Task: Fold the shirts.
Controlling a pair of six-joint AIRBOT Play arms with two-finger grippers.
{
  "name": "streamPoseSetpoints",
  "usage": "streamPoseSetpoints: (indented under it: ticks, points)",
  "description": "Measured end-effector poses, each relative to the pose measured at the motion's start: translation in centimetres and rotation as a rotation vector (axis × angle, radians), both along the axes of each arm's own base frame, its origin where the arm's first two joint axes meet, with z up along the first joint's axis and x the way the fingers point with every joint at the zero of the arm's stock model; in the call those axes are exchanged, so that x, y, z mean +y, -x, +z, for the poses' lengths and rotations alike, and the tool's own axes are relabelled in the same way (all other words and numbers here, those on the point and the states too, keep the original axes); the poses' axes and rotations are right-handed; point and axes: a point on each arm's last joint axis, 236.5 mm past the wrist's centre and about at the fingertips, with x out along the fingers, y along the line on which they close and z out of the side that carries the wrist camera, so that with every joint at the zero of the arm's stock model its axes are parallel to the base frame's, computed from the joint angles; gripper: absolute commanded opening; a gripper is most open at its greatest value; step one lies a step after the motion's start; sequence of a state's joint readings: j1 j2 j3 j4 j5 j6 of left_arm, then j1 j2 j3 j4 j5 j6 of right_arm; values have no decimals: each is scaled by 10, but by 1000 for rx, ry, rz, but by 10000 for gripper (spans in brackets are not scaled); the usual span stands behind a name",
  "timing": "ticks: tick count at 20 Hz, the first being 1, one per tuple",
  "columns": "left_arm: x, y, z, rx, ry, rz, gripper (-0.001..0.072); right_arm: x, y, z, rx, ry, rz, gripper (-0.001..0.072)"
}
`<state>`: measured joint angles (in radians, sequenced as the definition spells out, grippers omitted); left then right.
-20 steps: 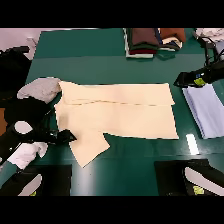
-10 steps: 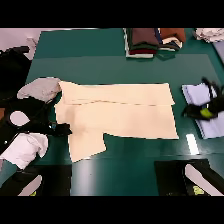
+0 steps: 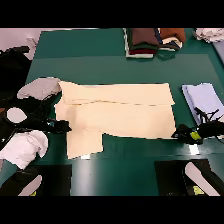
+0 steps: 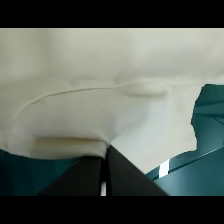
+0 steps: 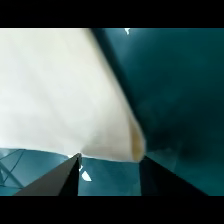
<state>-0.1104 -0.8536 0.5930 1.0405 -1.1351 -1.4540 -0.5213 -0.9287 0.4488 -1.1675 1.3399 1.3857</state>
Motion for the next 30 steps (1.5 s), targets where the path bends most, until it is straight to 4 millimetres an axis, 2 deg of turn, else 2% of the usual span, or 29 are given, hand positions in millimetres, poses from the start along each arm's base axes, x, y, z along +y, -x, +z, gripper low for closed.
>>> streamPoseSetpoints:
  ticks: [1, 2, 3, 6, 9, 14, 17, 20, 23, 28, 30]
  points:
    - [0, 0, 0, -1, -2, -2, 24, 2, -3, -2, -14, 9, 9, 192]
    - [1, 0, 0, -4, -6, -5, 23, 3, -8, -3, -33, 18, 16, 43]
    - [3, 1, -1, -3, -16, -13, 22, 3, -15, -3, -56, 33, 26, 16]
    - [10, 2, 3, -9, -54, -39, 22, 4, -29, 7, -101, 66, 88, 15]
    - [17, 11, 17, -37, -84, -61, 22, -1, -29, 24, -99, 130, 208, 15]
    - [21, 48, 49, -40, -91, -91, 23, -19, -18, 64, -127, 291, 331, 13]
    - [22, 48, 65, -76, -92, -89, 22, -30, -25, 91, -185, 368, 345, 13]
    - [21, 27, 68, -106, -97, -77, 24, -36, -51, 109, -236, 395, 339, 13]
    - [27, -10, 58, -127, -137, -65, 25, -36, -93, 116, -281, 387, 339, 13]
    - [46, -79, 34, -148, -220, -15, 25, -24, -169, 106, -301, 360, 381, 16]
    - [54, -101, 27, -166, -237, 12, 26, -16, -195, 99, -307, 339, 384, 17]
